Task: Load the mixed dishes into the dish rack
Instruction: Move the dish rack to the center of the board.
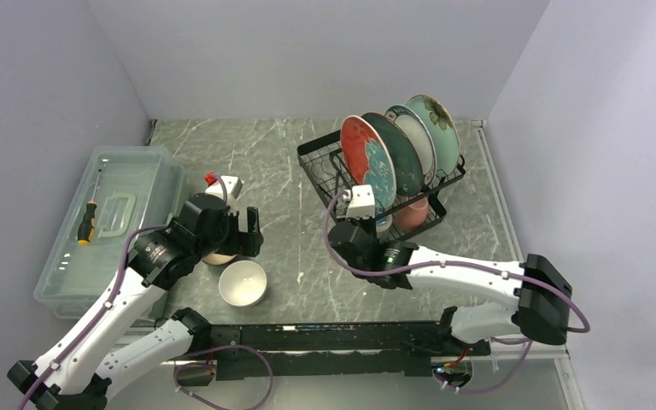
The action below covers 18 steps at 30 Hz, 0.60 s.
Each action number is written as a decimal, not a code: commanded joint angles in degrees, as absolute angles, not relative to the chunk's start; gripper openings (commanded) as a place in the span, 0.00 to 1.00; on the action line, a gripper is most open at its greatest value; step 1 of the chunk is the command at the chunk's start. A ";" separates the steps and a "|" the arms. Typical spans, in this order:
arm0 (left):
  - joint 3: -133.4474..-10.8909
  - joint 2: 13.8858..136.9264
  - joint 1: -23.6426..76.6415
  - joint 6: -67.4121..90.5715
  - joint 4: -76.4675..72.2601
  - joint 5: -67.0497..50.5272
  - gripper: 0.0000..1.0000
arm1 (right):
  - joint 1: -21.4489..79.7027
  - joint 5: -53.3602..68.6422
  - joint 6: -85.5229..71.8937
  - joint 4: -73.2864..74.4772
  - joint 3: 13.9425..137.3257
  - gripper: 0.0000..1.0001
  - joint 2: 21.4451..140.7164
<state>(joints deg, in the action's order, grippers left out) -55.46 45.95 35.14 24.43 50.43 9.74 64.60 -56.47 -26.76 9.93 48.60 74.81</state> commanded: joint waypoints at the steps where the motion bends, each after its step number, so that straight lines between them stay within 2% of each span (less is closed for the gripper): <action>1: -55.02 46.09 35.33 23.51 48.65 9.69 0.99 | 64.78 -53.57 -36.07 16.53 45.91 0.00 67.29; 12: -54.89 46.30 35.38 23.46 48.59 9.28 0.99 | 64.69 -54.87 -53.49 35.64 40.21 0.00 49.42; 18: -54.80 46.32 35.42 23.54 48.51 9.27 0.99 | 63.89 -59.10 -61.85 47.83 41.36 0.00 46.82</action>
<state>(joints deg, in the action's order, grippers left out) -54.85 46.39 35.14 24.43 50.41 9.72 65.08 -55.99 -49.17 38.00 40.01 48.58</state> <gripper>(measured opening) 0.992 0.031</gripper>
